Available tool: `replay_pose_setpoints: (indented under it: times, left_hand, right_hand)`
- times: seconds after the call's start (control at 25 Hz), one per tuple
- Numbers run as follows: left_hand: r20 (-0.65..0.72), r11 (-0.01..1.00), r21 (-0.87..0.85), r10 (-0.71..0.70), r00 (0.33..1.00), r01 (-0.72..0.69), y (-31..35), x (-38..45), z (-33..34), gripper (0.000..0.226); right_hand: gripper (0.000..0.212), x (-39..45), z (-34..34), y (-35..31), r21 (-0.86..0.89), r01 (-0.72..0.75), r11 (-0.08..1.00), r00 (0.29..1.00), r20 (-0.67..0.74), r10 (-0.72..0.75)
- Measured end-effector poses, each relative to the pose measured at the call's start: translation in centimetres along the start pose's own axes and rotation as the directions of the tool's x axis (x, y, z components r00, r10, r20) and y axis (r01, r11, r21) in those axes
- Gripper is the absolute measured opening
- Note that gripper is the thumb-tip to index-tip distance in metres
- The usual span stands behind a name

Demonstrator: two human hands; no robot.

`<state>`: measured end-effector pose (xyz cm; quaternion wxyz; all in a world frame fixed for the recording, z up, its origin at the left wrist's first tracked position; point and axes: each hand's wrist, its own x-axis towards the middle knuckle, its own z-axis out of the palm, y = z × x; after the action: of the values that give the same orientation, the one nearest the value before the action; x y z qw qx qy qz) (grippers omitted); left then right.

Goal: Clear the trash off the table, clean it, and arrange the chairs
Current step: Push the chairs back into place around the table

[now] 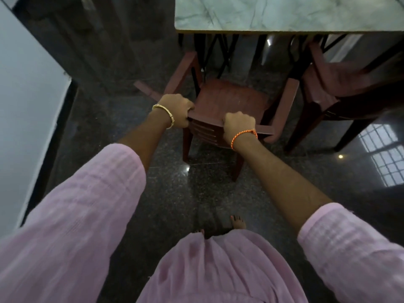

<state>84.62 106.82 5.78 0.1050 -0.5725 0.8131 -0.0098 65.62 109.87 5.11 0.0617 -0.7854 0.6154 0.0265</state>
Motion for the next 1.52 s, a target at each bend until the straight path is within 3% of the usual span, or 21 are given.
replay_pose_setpoints:
  times: [0.12,0.32,0.56,0.76,1.16,1.52]
  left_hand:
    - [0.024,0.999,0.027,-0.018,1.0,0.017,-1.7,0.2,0.1,0.022]
    - [-0.024,0.994,0.096,-0.044,0.999,0.047,-0.9,0.9,0.4,0.029]
    - [-0.103,0.997,0.071,0.016,0.995,-0.008,5.2,3.6,0.5,0.031]
    - [-0.138,0.999,0.018,-0.047,0.989,0.05,8.7,6.5,-0.2,0.027]
    - [-0.24,0.996,-0.038,-0.09,0.967,0.083,17.1,14.2,-2.2,0.022]
    - [-0.282,0.993,-0.067,-0.112,0.953,0.097,20.9,18.9,-3.3,0.019]
  right_hand:
    - [0.02,-0.1,0.3,0.1,0.013,-0.074,0.997,0.994,-0.074,0.075]
    - [0.014,-0.2,-0.2,2.5,-0.023,-0.061,0.998,0.988,-0.141,0.057]
    - [0.016,-0.3,-0.4,10.3,-0.143,-0.05,0.989,0.994,-0.102,0.035]
    - [0.017,2.0,-0.8,15.9,-0.207,-0.001,0.978,0.993,-0.115,-0.024]
    - [0.014,6.4,-2.3,27.6,-0.188,0.017,0.982,0.993,-0.114,-0.039]
    - [0.02,9.5,-3.0,33.4,-0.147,0.021,0.989,0.988,-0.148,-0.043]
